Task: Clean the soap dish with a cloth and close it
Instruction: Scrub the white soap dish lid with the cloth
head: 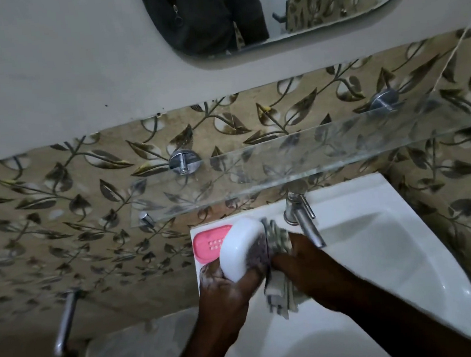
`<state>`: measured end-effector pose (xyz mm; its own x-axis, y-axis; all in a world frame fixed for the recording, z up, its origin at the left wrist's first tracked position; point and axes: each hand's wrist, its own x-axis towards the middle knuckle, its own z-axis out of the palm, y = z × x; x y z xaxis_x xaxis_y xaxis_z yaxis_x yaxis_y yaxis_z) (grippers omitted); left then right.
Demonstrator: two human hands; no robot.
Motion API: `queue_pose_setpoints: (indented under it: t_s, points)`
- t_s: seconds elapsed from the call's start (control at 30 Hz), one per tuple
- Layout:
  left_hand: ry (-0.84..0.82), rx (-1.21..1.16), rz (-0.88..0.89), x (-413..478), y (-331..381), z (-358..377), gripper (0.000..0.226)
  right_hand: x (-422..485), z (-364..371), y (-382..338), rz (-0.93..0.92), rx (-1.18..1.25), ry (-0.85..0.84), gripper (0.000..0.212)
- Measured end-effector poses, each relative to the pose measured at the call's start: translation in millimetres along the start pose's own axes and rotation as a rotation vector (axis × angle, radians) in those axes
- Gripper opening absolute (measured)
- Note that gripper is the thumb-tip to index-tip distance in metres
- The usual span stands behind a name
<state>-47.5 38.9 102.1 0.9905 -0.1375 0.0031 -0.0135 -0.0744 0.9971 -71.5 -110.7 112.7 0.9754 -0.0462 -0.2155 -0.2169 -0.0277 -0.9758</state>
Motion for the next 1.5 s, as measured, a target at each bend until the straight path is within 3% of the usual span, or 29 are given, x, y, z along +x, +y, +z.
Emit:
queue_pose_setpoints:
  t_s: [0.07, 0.17, 0.27, 0.33, 0.4, 0.47, 0.57, 0.7, 0.8, 0.87, 0.93, 0.97, 1.1, 1.2, 1.27, 1.37, 1.43, 1.5]
  points:
    - [0.018, -0.116, -0.040, -0.2, 4.8, 0.2, 0.027, -2.7, -3.0, 12.7, 0.101, 0.259, -0.177, 0.031]
    - [-0.040, -0.221, -0.099, -1.4, 7.4, 7.3, 0.032, 1.8, -12.1, 20.4, 0.041, 0.477, -0.259, 0.041]
    - [-0.172, -0.258, -0.128, 1.1, 6.0, 2.0, 0.040, 10.2, -26.3, 17.5, -0.038, 0.347, -0.274, 0.041]
    - [-0.382, -0.276, -0.184, 5.1, 11.1, -14.2, 0.053, 14.9, -37.0, 12.4, -0.102, 0.181, -0.306, 0.041]
    - [-0.602, -0.181, -0.225, 9.4, 19.4, -29.4, 0.055, 20.0, -48.3, 7.5, -0.210, -0.081, -0.304, 0.041]
    - [-0.673, 0.008, -0.216, 15.1, 25.8, -32.4, 0.049, 26.6, -54.0, 4.0, -0.347, -0.369, -0.309, 0.049]
    - [-0.503, 0.299, -0.078, 20.9, 21.4, -18.9, 0.040, 32.5, -53.3, 3.5, -0.412, -0.512, -0.313, 0.069]
    - [-0.349, 0.258, -0.051, 17.7, 9.7, 1.0, 0.024, 24.6, -38.2, 11.6, -0.500, -0.578, -0.049, 0.062]
    - [-0.302, 0.322, 0.000, 11.9, -4.2, 10.2, 0.042, 4.4, 2.3, 20.1, -0.626, -0.766, 0.142, 0.060]
    - [-0.216, 0.405, 0.036, 7.6, -7.5, 10.1, 0.061, -6.0, 19.0, 21.1, -0.685, -0.955, 0.104, 0.070]
    - [-0.206, 0.492, 0.233, 8.1, -11.4, 9.3, 0.044, 2.3, 6.5, 24.1, -0.659, -0.976, 0.063, 0.073]
    - [-0.189, 0.509, 0.315, 7.6, -11.6, 11.3, 0.035, 8.4, -4.8, 24.1, -0.615, -0.944, 0.120, 0.070]
    - [-0.163, 0.477, 0.302, 7.4, -7.6, 15.3, 0.028, 8.1, -1.4, 9.5, -0.531, -0.929, 0.284, 0.060]
    - [-0.157, 0.454, 0.214, 6.6, -13.3, 6.5, 0.041, -11.1, 28.4, 8.7, -0.660, -1.110, 0.142, 0.069]
    - [-0.145, 0.448, 0.274, 6.5, -11.3, 7.1, 0.035, -4.5, 16.2, 12.0, -0.647, -1.038, 0.106, 0.068]
    - [-0.112, 0.446, 0.333, 1.7, 1.2, 14.3, 0.033, 12.7, -7.4, 5.3, -0.604, -0.917, 0.316, 0.053]
    - [-0.144, 0.472, 0.380, 2.3, -1.3, 17.0, 0.029, 9.0, 7.4, -6.0, -0.636, -0.993, 0.375, 0.044]
    - [-0.107, 0.559, 0.398, 1.0, 0.0, 16.0, 0.028, -3.0, 33.4, -6.6, -0.694, -1.117, 0.311, 0.054]
